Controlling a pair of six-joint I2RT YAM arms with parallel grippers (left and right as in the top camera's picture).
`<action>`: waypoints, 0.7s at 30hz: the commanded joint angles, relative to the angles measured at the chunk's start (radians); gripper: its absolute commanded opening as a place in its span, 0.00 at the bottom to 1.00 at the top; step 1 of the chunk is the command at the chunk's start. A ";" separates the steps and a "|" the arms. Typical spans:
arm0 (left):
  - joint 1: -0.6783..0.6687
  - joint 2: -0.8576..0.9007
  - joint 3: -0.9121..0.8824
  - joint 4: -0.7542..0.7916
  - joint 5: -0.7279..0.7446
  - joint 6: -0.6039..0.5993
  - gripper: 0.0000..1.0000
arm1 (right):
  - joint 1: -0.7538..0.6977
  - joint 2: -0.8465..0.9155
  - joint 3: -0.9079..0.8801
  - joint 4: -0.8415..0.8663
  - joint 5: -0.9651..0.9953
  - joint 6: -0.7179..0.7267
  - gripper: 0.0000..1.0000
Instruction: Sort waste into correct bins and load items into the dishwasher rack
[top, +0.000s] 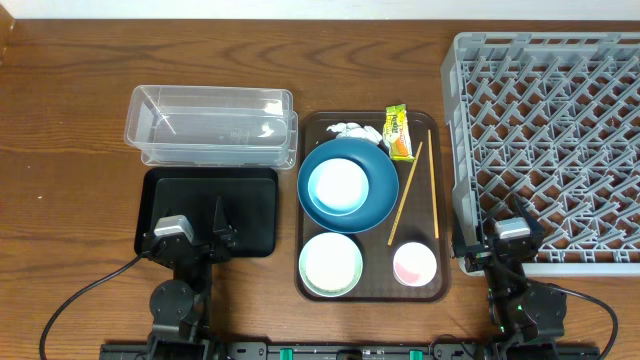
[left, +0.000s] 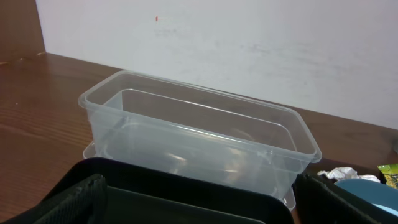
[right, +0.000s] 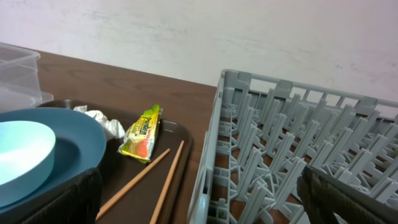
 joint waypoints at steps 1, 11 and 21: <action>-0.002 -0.006 -0.016 -0.018 -0.002 0.006 0.98 | -0.008 -0.006 -0.002 -0.002 0.000 0.003 0.99; -0.002 -0.006 -0.016 -0.018 -0.002 0.006 0.98 | -0.008 -0.006 -0.002 -0.002 0.000 0.003 0.99; -0.002 -0.006 -0.016 -0.018 -0.002 0.006 0.98 | -0.008 -0.006 -0.002 -0.002 0.000 0.003 0.99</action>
